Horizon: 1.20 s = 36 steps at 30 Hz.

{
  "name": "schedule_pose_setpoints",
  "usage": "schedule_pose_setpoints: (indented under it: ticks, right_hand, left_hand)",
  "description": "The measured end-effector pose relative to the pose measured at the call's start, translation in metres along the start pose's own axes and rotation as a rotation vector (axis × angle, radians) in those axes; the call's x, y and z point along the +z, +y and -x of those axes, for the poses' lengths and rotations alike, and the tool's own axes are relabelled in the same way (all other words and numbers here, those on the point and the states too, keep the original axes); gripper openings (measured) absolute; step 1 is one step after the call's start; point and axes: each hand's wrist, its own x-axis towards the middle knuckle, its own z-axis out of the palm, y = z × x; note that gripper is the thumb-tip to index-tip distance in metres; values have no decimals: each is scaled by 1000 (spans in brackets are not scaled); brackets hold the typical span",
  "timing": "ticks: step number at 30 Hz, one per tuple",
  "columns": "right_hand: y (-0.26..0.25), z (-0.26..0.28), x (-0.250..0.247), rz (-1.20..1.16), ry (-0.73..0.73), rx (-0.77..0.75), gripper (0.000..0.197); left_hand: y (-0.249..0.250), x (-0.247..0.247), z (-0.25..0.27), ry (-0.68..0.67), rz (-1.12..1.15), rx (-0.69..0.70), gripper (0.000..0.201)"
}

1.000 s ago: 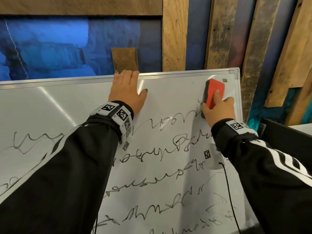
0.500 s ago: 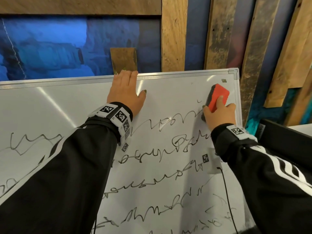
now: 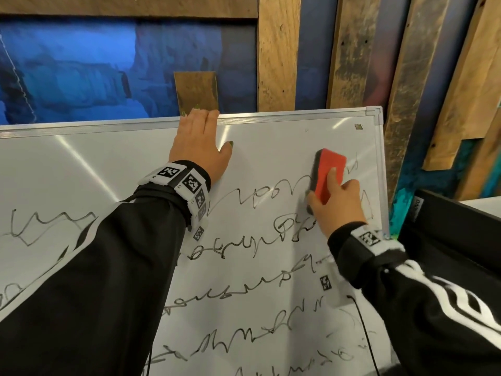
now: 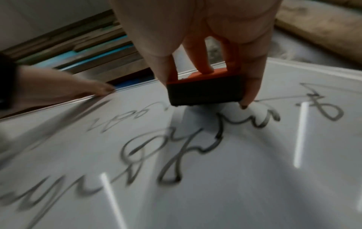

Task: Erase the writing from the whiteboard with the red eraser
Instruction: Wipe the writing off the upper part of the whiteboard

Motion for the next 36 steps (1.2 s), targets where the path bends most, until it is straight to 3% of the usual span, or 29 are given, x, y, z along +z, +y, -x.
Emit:
schedule_pose_setpoints:
  ticks: [3, 9, 15, 21, 24, 28, 36]
  right_hand:
    - [6, 17, 9, 55, -30, -114, 73]
    - [17, -7, -11, 97, 14, -40, 71]
    - [16, 20, 8, 85, -41, -122, 75]
    - [26, -24, -21, 116, 22, 9, 71]
    - [36, -19, -24, 119, 20, 73, 69]
    - [48, 6, -8, 129, 32, 73, 69]
    - [44, -38, -33, 80, 10, 117, 69]
  left_hand:
    - [0, -1, 0, 2, 3, 7, 61]
    - [1, -4, 0, -18, -6, 5, 61]
    - [0, -4, 2, -17, -2, 6, 61]
    - [1, -4, 2, -22, -21, 12, 61]
    - [1, -2, 2, -22, -26, 11, 61]
    - [1, -1, 2, -14, -6, -5, 61]
    - [-1, 0, 1, 9, 0, 12, 60]
